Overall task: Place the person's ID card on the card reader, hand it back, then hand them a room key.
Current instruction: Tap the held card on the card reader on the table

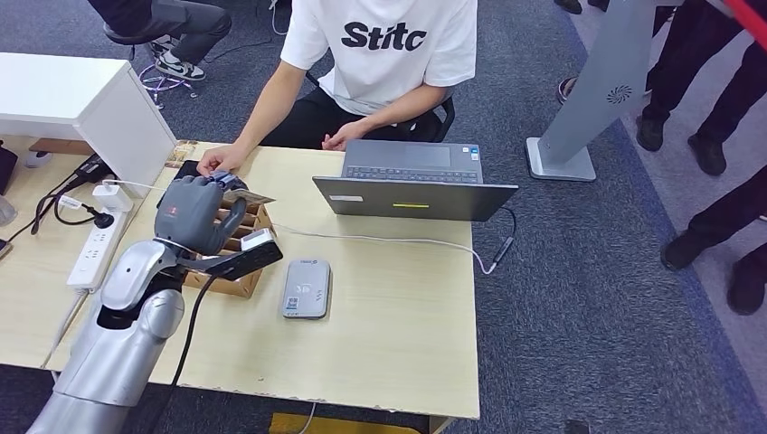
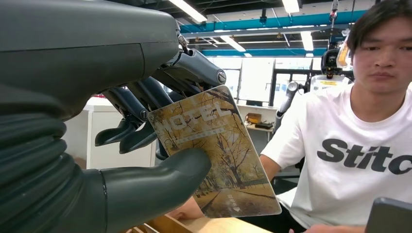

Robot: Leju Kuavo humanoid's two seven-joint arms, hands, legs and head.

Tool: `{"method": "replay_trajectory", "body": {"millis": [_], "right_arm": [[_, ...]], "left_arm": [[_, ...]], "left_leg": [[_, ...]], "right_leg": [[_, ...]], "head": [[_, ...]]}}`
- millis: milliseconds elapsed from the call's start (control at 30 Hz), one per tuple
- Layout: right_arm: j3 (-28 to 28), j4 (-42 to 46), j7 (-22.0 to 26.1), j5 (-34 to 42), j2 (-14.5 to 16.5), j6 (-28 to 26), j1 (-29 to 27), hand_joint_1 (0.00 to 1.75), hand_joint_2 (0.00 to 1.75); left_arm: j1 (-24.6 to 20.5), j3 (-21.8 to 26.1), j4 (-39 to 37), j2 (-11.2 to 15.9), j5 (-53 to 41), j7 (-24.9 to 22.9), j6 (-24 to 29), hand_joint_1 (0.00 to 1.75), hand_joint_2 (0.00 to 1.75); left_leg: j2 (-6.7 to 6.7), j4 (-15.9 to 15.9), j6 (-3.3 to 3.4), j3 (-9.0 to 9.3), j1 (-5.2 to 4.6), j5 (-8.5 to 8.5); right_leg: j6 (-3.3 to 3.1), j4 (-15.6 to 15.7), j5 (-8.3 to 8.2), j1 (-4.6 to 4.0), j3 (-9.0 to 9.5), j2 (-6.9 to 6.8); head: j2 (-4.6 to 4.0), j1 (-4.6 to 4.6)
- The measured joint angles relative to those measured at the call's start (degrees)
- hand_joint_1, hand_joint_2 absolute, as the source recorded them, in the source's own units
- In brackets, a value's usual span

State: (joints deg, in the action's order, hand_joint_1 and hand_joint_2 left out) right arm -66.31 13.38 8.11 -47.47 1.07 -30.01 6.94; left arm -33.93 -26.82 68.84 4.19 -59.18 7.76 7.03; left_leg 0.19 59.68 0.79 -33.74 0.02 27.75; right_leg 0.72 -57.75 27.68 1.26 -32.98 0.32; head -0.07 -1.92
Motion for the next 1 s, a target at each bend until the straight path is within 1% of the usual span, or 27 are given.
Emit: {"method": "replay_trajectory", "body": {"millis": [300,500,1000], "right_arm": [[0.15,-0.01,-0.7,-0.91,0.0,0.0,0.34,0.0,1.75],[0.64,-0.01,-1.19,-1.58,0.0,0.0,0.82,0.0,1.75],[2.5,-0.16,-2.16,-3.09,0.0,0.0,1.75,0.0,1.75]], "left_arm": [[0.0,-2.02,-5.35,-2.14,-0.28,-0.71,0.72,1.75,1.75],[-0.01,-2.33,-9.94,-4.01,-0.38,-1.56,2.05,1.75,1.75],[-0.6,-3.43,-19.81,-7.75,-2.99,-0.88,5.6,1.75,1.75]], "left_leg": [[-0.01,0.0,0.0,-0.01,0.0,0.0],[0.0,0.0,0.0,-0.01,-0.01,0.0],[-0.01,0.0,0.0,-0.01,-0.01,0.0]], "right_leg": [[0.0,0.0,0.0,0.0,0.0,0.0],[0.0,0.0,0.0,0.0,0.0,0.0],[0.0,0.0,0.0,0.0,0.0,-0.01]], "head": [[0.0,0.01],[0.0,0.0],[0.0,0.01]]}}
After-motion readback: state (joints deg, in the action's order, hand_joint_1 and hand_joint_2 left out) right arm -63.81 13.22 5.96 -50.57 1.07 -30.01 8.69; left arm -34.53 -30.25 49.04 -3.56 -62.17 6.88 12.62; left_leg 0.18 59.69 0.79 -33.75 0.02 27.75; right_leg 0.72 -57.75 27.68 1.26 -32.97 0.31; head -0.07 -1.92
